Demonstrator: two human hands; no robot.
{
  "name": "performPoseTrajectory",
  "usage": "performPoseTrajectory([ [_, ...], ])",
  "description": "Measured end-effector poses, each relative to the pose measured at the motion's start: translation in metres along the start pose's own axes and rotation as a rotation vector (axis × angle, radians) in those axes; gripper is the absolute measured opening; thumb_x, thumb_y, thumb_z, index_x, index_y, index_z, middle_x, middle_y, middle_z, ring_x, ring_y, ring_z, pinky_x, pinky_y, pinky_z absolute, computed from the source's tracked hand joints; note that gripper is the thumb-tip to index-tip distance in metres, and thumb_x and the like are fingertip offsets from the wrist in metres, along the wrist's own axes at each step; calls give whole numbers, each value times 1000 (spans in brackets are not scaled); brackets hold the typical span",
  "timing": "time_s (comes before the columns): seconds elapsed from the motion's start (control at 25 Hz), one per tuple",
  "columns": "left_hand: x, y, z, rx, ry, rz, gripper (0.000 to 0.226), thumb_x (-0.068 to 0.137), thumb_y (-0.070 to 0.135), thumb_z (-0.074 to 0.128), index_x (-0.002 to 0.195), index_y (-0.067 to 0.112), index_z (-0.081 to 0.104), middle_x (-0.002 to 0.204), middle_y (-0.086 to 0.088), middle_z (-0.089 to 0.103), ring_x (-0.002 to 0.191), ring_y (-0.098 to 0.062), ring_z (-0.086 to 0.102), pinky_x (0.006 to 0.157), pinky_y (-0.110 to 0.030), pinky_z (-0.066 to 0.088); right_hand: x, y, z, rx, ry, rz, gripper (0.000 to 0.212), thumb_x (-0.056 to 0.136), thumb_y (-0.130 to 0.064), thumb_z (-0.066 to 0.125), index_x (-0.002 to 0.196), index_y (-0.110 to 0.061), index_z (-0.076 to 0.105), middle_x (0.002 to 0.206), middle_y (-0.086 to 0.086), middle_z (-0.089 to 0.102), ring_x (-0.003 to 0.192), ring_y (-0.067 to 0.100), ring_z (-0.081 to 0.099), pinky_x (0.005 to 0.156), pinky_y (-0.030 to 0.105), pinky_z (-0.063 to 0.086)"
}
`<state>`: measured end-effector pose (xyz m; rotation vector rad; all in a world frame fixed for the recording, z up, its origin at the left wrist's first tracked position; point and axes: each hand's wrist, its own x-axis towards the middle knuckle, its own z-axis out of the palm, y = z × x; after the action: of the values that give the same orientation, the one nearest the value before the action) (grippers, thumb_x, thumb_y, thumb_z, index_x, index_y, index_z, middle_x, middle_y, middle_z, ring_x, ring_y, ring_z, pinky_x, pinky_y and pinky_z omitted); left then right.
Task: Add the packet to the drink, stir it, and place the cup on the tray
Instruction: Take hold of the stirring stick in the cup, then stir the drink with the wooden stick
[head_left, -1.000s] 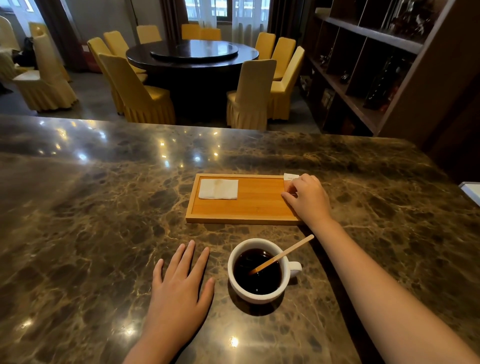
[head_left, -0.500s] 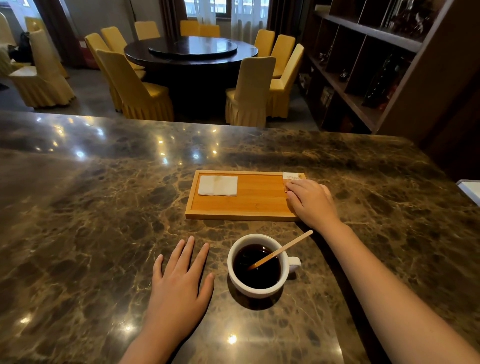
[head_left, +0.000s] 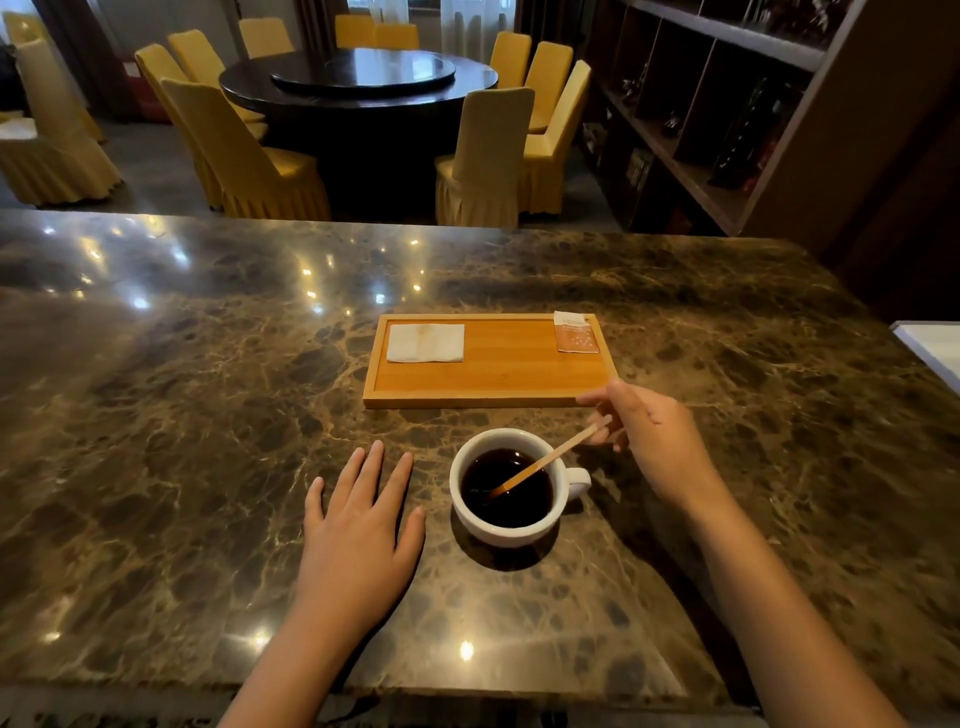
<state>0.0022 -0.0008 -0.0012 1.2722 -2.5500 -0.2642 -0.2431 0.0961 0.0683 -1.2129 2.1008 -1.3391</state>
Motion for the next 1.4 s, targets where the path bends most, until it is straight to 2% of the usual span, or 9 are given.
performPoseTrajectory([
  [0.08,0,0,0,1,-12,8,63,83,54,11,140,29,19,150,-3,13,135,-14,0,108,-49,1,-19,-6,2,58,-8,56,20,88,-35,55,88,-22,71,76,-3,68,67,7,64,58,20,50],
  [0.16,0,-1,-1,3,-15,13,62,83,54,12,140,29,19,150,-3,14,136,-15,1,108,-49,1,-29,-10,5,72,42,86,6,82,-23,67,86,-23,71,79,-5,69,70,7,65,59,20,54],
  [0.32,-1,-1,-1,-5,-10,20,54,89,49,20,140,28,20,150,-4,14,136,-16,2,109,-51,2,-41,-22,12,217,117,80,11,78,-12,71,86,-19,71,82,4,71,76,19,69,67,28,59],
  [0.48,-1,-2,0,-5,-4,21,53,91,48,23,140,28,19,150,-4,14,136,-16,2,109,-50,1,-49,-36,17,325,87,-4,13,80,-8,69,81,-20,72,72,6,74,70,16,71,65,21,57],
  [0.64,-1,-3,2,-10,3,19,55,89,50,20,140,29,19,150,-4,14,136,-15,2,109,-50,1,-48,-41,22,401,49,-21,15,81,-4,67,83,-19,71,75,7,74,69,17,72,65,19,56],
  [0.88,-1,-2,2,-8,9,13,55,89,49,21,140,29,20,150,-4,15,136,-15,2,109,-50,1,-30,-37,15,156,36,-130,17,81,-9,69,84,-26,71,80,-8,71,77,10,68,71,20,55],
  [1.04,-1,-2,3,-5,17,16,58,86,52,18,139,29,21,149,-4,16,136,-15,3,108,-49,1,-28,-29,-1,118,97,-149,7,81,-6,68,80,-12,71,76,-5,70,71,2,66,64,11,51],
  [1.2,-1,-2,3,-11,22,15,57,86,50,21,139,29,22,149,-5,17,135,-16,4,108,-50,2,-40,-24,-8,124,40,-108,7,83,-5,65,82,-8,71,77,4,72,70,12,70,65,21,57],
  [1.4,-1,-3,3,1,12,12,62,83,54,13,140,29,20,150,-4,15,136,-15,2,108,-49,0,-51,-27,-7,156,-68,-56,7,85,-7,62,84,-10,68,79,7,70,71,14,70,63,25,59],
])
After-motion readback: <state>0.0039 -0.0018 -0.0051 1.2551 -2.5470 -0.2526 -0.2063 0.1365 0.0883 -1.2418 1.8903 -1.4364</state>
